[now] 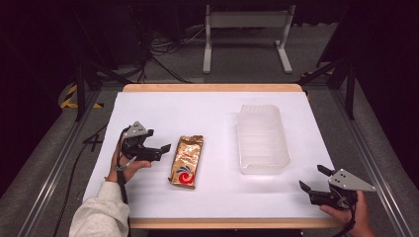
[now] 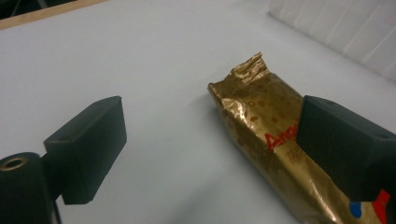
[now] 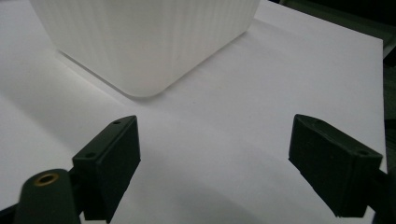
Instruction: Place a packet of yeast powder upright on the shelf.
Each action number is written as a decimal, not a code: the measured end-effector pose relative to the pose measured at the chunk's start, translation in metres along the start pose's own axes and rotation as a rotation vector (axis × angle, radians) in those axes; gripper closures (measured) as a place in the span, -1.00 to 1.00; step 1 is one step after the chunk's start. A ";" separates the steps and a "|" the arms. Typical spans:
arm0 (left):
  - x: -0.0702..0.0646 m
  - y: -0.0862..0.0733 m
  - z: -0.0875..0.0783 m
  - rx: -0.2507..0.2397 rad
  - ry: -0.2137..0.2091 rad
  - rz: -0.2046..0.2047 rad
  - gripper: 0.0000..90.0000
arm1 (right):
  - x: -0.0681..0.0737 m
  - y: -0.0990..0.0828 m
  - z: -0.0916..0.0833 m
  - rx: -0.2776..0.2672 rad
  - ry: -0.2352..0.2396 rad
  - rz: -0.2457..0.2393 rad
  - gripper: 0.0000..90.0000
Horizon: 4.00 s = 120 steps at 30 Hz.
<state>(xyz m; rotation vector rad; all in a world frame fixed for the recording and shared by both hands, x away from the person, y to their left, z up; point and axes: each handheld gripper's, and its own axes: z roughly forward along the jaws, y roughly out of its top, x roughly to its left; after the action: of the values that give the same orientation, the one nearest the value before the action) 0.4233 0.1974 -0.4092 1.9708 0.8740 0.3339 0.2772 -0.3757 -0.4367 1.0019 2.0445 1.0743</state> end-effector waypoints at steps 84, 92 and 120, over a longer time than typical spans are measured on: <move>-0.039 0.057 0.013 0.006 -0.151 0.025 0.85 | 0.002 -0.003 -0.001 0.060 -0.015 -0.041 -0.61; -0.061 0.064 -0.002 -0.019 -0.170 0.094 0.88 | 0.002 -0.003 -0.002 0.053 -0.013 -0.040 -0.61; -0.094 0.080 -0.012 -0.156 -0.235 0.144 0.91 | 0.002 -0.001 -0.004 0.035 -0.014 -0.046 -0.61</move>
<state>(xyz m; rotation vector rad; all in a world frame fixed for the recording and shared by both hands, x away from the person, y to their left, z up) 0.3857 0.1138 -0.3258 1.8858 0.5413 0.2389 0.2723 -0.3758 -0.4360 0.9727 2.0714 1.0083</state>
